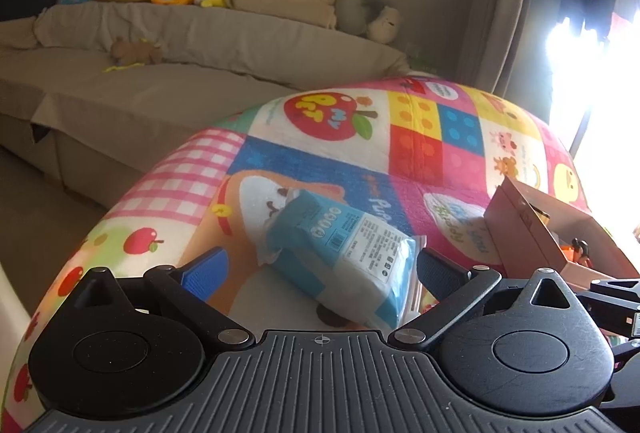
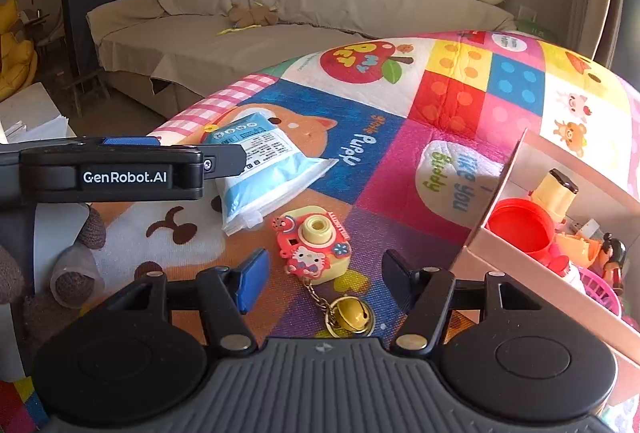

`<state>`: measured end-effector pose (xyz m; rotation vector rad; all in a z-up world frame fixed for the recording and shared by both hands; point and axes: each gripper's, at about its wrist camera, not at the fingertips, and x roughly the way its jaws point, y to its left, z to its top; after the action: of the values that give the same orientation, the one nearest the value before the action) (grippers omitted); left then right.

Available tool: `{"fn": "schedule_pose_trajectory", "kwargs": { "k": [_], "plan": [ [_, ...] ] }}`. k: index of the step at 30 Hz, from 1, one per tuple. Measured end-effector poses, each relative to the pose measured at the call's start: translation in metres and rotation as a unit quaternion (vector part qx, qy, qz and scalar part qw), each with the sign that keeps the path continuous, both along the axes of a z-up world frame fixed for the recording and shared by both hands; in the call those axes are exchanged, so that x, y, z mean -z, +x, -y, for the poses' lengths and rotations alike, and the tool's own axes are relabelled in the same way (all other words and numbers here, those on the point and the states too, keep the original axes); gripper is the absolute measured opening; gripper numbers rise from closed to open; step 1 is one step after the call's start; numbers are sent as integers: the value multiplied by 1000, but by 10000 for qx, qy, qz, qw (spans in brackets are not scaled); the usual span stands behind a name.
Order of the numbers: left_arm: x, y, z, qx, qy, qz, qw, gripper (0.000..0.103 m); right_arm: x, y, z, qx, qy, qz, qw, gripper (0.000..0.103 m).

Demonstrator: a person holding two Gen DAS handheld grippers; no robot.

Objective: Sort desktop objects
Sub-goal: 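Move the left gripper to the blue tissue pack while the right gripper approaches the pink bell keychain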

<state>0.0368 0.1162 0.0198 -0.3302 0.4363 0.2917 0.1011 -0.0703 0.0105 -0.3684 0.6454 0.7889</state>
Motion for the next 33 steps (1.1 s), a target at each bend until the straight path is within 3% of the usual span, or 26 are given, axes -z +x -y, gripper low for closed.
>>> {"fn": "schedule_pose_trajectory", "kwargs": {
  "k": [5,7,16,19,23,26,29,31,33],
  "plan": [
    [2,1,-4,-32,-84,-12,10000,103,12,13,-15,122,-37,-158,9998,63],
    [2,1,-4,-28,-88,-16,10000,103,13,13,-15,111,-42,-260,9996,45],
    [3,3,-4,2,-130,-67,9999,103,3,-10,56,312,-40,-683,9972,44],
    [4,4,-1,48,-65,-74,9999,103,-2,-20,86,399,-295,-466,9977,44],
    [4,5,6,166,104,-85,9998,103,-8,-21,119,1081,-744,602,9895,45],
    [3,6,11,184,251,-96,9995,103,-14,-15,134,1571,-504,763,9834,46],
    [3,6,16,264,395,-111,9988,103,-15,-14,146,1836,26,563,9814,58],
    [2,7,20,335,516,-136,9980,103,-13,-19,152,1938,266,502,9794,73],
    [-1,9,23,428,648,-188,9968,103,-10,-24,159,2026,478,365,9774,79]
  ]
}}
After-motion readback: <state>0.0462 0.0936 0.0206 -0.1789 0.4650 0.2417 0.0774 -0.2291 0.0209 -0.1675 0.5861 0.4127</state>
